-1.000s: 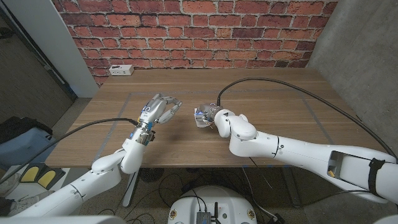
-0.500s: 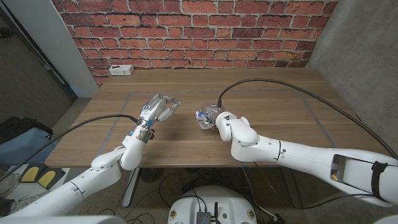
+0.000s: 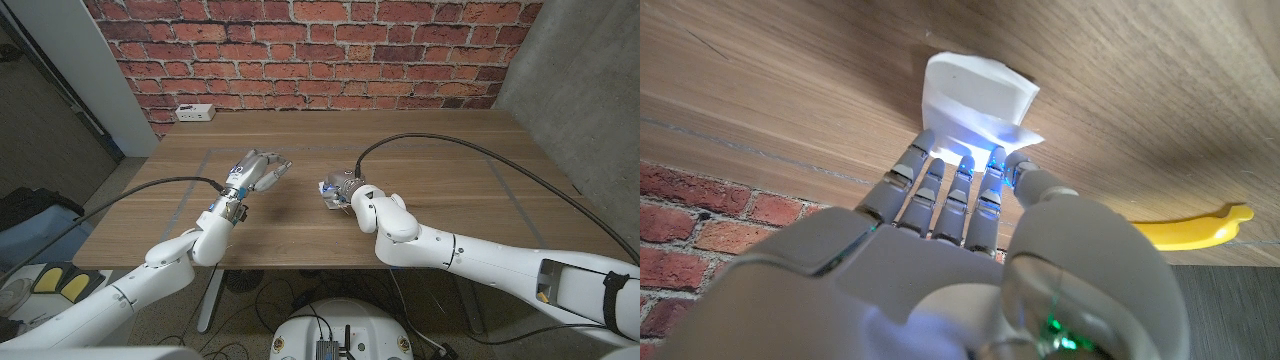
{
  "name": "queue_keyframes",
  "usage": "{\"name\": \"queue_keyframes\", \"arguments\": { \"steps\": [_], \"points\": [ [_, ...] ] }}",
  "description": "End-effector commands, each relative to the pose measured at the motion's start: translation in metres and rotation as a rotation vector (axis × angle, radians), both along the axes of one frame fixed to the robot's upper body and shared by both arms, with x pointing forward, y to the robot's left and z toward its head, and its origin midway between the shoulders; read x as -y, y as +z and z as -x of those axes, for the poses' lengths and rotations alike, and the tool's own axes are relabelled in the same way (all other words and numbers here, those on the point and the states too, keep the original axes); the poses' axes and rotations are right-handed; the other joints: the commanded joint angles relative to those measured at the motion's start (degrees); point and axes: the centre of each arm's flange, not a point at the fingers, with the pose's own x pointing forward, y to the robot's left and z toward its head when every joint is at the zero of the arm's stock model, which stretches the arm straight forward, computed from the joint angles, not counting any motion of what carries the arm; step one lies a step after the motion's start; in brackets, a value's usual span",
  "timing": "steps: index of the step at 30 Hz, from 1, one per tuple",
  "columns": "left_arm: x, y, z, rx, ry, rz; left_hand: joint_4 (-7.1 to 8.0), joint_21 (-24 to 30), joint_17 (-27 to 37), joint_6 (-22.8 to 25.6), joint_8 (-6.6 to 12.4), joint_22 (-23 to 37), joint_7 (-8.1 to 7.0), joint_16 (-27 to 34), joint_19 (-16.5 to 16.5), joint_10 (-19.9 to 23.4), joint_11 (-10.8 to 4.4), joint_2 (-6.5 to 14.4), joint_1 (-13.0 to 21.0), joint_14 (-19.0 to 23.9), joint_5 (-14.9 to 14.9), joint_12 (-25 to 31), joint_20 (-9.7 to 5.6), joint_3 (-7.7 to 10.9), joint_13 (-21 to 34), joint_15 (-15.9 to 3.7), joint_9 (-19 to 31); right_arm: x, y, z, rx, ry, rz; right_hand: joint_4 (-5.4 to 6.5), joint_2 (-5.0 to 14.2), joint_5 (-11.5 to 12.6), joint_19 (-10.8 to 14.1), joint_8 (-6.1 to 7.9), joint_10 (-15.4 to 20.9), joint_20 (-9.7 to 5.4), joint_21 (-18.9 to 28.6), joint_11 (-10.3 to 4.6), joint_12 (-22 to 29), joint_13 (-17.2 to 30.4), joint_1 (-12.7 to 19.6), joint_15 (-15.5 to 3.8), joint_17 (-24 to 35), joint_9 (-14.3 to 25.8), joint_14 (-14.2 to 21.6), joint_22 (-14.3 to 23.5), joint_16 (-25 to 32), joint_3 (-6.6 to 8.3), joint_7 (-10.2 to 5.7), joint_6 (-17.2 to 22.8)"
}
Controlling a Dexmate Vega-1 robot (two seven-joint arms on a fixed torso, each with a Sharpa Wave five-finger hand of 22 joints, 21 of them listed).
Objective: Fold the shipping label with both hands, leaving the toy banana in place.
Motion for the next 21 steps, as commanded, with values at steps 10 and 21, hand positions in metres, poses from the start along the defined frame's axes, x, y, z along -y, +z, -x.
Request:
{"name": "queue_keyframes", "arguments": {
  "steps": [10,21],
  "points": [
    [0.017,-0.002,-0.022,-0.221,0.263,-0.325,-4.53,-10.1,-0.3,-17.9,-3.38,0.1,-6.62,-0.8,-12.2,-18.9,-6.41,-5.0,0.8,-20.4,-0.3,-0.8,-4.08,-4.91,-5.9,-2.52,-0.4,0.012,-0.012,0.001,0.032,0.028,-0.046,-0.05,0.28,-0.1,1.0,0.28,0.6,-0.04,0.0,0.93,-0.3,0.3,-0.2,-3.47,0.1,0.3,0.6,0.1,0.2,-0.96,0.82,1.7],
    [0.028,-0.007,-0.028,-0.244,0.248,-0.422,-4.62,-14.2,-0.2,-31.5,-3.77,0.2,-11.93,-0.5,-15.4,-31.3,-8.61,-5.5,0.8,-27.1,-0.1,-0.6,-3.55,-7.53,-7.2,-1.31,-0.7,0.016,-0.014,0.001,0.039,0.033,-0.055,-0.55,0.28,0.0,1.1,0.37,0.9,-0.05,-0.1,0.81,-0.4,0.2,0.3,-3.54,0.0,0.3,0.7,0.1,0.0,-1.34,0.96,2.7]
  ]
}}
